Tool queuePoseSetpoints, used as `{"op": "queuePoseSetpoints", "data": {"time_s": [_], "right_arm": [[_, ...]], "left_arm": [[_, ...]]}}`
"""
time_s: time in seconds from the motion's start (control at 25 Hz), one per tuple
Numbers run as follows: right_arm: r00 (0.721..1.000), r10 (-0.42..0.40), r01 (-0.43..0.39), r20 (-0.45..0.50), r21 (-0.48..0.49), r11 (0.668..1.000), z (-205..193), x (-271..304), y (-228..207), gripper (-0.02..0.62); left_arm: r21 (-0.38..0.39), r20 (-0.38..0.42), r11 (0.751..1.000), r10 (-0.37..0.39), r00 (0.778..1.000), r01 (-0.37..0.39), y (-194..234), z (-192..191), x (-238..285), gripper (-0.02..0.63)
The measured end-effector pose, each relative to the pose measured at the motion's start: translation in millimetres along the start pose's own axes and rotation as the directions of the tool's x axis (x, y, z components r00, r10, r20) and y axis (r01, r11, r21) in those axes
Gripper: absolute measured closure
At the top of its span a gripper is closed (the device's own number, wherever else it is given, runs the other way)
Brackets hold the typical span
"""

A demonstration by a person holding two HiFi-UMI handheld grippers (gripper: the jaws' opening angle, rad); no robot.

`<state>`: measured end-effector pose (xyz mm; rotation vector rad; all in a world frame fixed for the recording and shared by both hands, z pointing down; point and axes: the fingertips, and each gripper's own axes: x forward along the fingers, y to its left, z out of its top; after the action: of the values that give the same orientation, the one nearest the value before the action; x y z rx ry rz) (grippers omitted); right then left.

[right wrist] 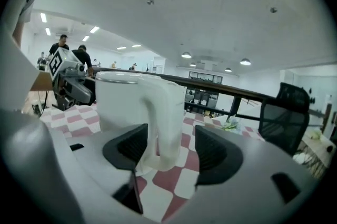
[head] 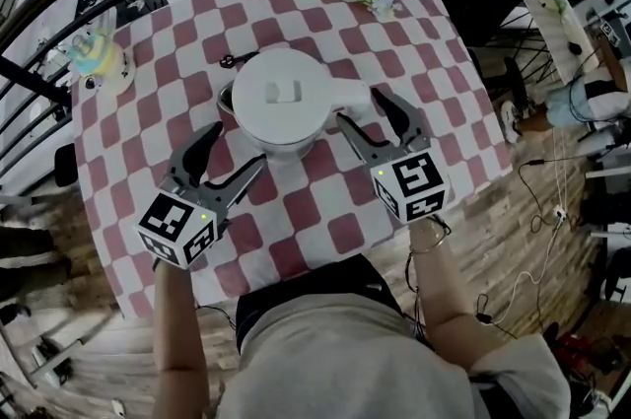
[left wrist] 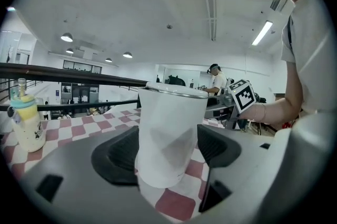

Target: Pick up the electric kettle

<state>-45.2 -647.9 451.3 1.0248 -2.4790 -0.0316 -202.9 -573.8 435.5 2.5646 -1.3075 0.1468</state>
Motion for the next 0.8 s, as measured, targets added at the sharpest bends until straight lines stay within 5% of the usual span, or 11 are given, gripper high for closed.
{"op": "queuePoseSetpoints", "data": {"time_s": [0.8], "right_arm": [[0.998, -0.027, 0.027, 0.050, 0.019, 0.999, 8, 17, -1, 0.426]], "left_arm": [[0.032, 0.052, 0.992, -0.124, 0.991, 0.123, -8, 9, 15, 0.255]]}}
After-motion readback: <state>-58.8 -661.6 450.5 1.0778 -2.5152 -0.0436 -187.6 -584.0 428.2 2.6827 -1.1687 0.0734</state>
